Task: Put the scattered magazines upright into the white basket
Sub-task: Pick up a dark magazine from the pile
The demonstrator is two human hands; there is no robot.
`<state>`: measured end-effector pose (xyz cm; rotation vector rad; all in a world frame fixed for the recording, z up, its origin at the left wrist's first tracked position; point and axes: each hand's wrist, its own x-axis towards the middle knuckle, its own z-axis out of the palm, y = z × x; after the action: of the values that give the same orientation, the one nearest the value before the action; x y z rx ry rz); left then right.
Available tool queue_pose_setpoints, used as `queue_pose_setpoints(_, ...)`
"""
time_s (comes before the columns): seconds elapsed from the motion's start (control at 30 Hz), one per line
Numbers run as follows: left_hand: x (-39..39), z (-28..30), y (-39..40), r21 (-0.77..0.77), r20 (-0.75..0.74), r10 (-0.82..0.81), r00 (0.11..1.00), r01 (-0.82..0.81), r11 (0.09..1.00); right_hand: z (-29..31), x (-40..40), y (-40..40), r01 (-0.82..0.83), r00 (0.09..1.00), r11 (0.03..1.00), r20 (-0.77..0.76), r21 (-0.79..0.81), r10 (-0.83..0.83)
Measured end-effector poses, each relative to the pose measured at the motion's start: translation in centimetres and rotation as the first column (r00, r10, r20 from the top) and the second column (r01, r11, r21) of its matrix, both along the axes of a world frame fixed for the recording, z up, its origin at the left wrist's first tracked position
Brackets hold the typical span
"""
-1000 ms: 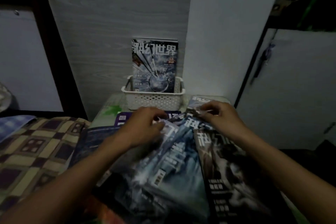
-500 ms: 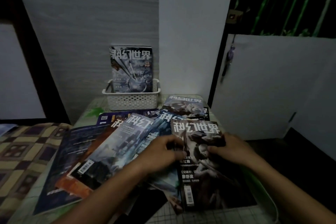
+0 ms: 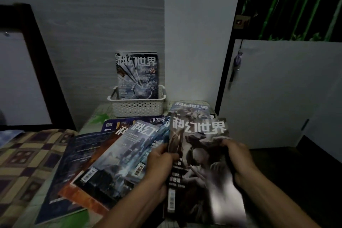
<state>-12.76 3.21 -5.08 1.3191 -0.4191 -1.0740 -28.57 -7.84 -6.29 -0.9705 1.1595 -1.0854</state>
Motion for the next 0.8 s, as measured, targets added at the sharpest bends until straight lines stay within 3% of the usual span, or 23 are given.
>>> queue_pose_setpoints(0.1, 1.7, 1.4, 0.5, -0.083, 0.128, -0.004, 0.992, 0.015, 0.996, 1.9, 1.6, 0.5, -0.057, 0.998, 0.989, 0.013, -0.135, 0.060)
queue_pose_setpoints(0.2, 4.5, 4.7, 0.3, -0.310, 0.305, 0.093, 0.948, 0.006, 0.951, 5.5, 4.2, 0.1, -0.064, 0.986, 0.956, 0.129, -0.288, 0.105)
queue_pose_setpoints(0.3, 8.3, 7.8, -0.2, -0.494, 0.440, 0.218, 0.871, 0.032, 0.869, 9.5, 7.2, -0.4, -0.133, 0.966, 0.844, 0.121, -0.519, 0.226)
queue_pose_setpoints(0.37, 10.6, 8.8, -0.5, -0.537, 0.454, 0.233, 0.860, 0.055, 0.842, 11.3, 9.1, -0.7, -0.162, 0.966, 0.762, 0.056, -0.627, 0.252)
queue_pose_setpoints(0.6, 15.3, 5.2, -0.2, -0.357, 0.604, 0.198, 0.772, 0.040, 0.933, 7.5, 11.8, -2.7, -0.486, 0.874, 0.664, -0.317, -0.568, 0.369)
queue_pose_setpoints(0.7, 17.0, 4.5, -0.4, -0.312, 0.670, 0.231, 0.706, -0.015, 0.950, 7.1, 12.2, -3.6, -0.493, 0.868, 0.615, -0.398, -0.616, 0.297)
queue_pose_setpoints(0.8, 18.9, 5.9, -1.8, -0.332, 0.757, 0.300, 0.581, -0.054, 0.942, 8.4, 14.0, -5.4, -0.449, 0.887, 0.632, -0.404, -0.632, 0.225)
